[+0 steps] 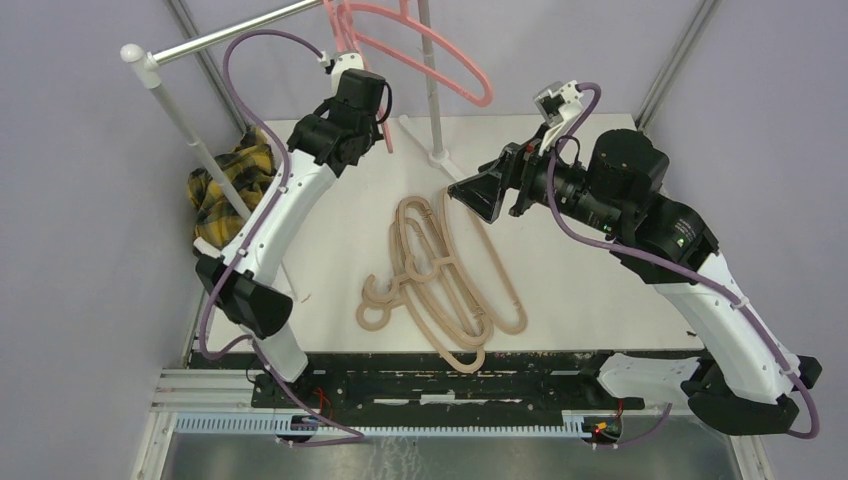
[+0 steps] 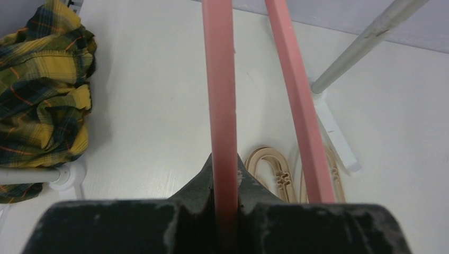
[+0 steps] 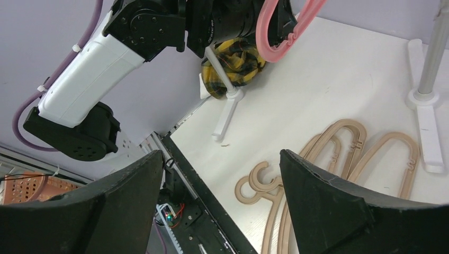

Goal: Organize the hangers

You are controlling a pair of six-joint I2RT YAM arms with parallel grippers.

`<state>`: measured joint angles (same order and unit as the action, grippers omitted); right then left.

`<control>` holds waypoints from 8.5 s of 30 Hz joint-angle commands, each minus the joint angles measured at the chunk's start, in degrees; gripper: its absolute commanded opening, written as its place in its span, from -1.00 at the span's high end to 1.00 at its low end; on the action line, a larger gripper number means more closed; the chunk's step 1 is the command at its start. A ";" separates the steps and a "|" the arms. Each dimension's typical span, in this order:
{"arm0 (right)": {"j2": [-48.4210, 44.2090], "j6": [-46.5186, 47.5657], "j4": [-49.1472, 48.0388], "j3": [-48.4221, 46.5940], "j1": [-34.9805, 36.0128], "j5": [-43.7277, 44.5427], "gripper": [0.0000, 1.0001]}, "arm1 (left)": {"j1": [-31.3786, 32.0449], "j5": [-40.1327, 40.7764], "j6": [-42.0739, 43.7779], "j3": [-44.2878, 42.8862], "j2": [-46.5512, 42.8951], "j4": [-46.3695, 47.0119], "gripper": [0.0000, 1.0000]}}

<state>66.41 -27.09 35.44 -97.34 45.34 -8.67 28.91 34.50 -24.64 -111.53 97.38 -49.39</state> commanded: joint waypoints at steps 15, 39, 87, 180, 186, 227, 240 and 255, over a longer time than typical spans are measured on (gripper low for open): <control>-2.86 2.77 2.45 0.04 -1.12 9.45 -0.83 | 4.12 -6.14 4.88 -24.34 18.06 -7.71 0.94; -2.94 2.83 2.25 2.39 -2.63 10.85 -1.00 | 5.51 -14.73 14.04 -30.26 24.64 -3.69 0.37; -3.43 2.91 -0.07 9.10 -3.36 10.40 -1.00 | 5.55 -32.78 13.50 16.48 -12.09 14.93 -0.98; 23.97 -33.71 -33.97 20.92 -14.65 5.19 0.90 | 9.17 -31.88 -6.00 83.13 -50.57 61.48 -0.95; 27.35 -33.31 -35.82 19.36 -12.50 10.65 0.90 | 11.65 -34.71 -5.99 81.53 -46.74 66.08 -0.99; 5.59 -13.93 -2.98 24.46 -13.80 22.42 -1.00 | 18.81 13.22 -18.05 61.25 -43.47 5.45 0.94; -6.34 -7.15 5.71 32.27 -13.89 26.95 -1.00 | 8.16 12.18 0.30 29.58 -28.81 4.70 0.94; -4.15 -5.80 5.25 33.80 -13.92 22.25 -1.00 | -4.01 -3.72 4.71 13.34 -14.39 3.92 0.94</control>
<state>62.43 -34.17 41.43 -62.74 31.48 14.98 28.16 37.82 -22.85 -94.94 80.44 -46.63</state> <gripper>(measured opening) 0.999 0.121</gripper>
